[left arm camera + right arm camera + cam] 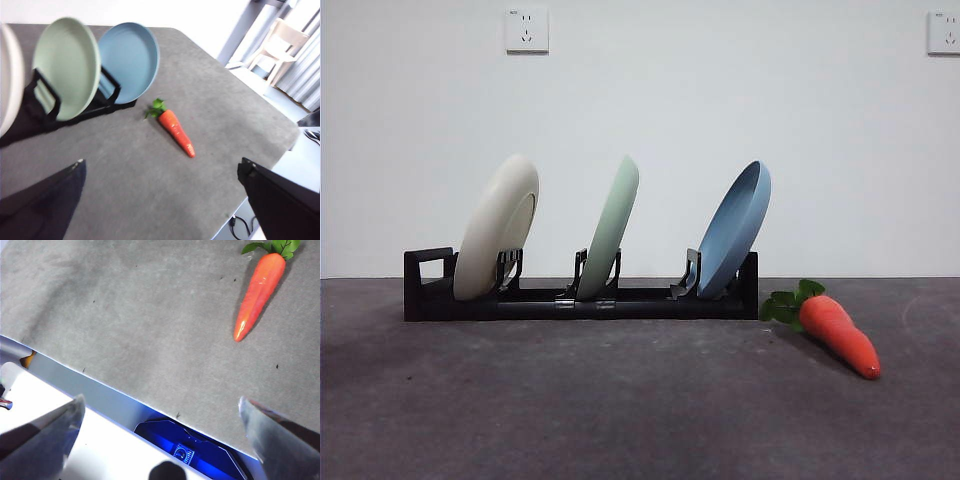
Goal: Take the green plate from the plate rack,put the plate on the table,take the carrot from the table,put the carrot in the plate
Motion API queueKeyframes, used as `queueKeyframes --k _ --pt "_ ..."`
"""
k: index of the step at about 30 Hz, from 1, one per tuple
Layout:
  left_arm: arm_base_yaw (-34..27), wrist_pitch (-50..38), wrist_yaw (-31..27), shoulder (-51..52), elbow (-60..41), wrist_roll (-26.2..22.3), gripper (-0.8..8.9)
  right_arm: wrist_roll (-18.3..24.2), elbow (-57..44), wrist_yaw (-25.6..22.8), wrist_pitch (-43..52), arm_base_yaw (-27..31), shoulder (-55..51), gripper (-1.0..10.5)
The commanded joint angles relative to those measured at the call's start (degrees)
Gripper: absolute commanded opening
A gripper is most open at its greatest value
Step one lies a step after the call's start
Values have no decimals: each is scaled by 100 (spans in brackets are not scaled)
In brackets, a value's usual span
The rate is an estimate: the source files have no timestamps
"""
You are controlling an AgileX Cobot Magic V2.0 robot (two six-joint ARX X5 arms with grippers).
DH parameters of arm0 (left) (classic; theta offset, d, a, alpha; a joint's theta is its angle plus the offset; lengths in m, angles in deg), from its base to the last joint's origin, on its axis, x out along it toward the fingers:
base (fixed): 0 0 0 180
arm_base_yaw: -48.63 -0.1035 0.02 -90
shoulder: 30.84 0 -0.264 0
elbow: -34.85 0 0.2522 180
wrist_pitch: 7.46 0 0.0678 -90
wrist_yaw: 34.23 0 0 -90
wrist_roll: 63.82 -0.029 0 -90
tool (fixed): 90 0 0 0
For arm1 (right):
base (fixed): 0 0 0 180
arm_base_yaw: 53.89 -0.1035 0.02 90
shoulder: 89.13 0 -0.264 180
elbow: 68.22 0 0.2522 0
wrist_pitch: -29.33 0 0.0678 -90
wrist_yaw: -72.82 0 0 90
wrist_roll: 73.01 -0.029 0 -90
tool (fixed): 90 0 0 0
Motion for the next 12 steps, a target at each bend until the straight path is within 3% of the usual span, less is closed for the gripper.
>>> queueKeyframes --k 1,12 --pt "350 -326 -203 -562 291 33 569 -42 17 9 35 -15 7 568" --pt "1867 -1322 -2083 -2918 1805 -46 567 -79 17 7 35 -15 7 568"
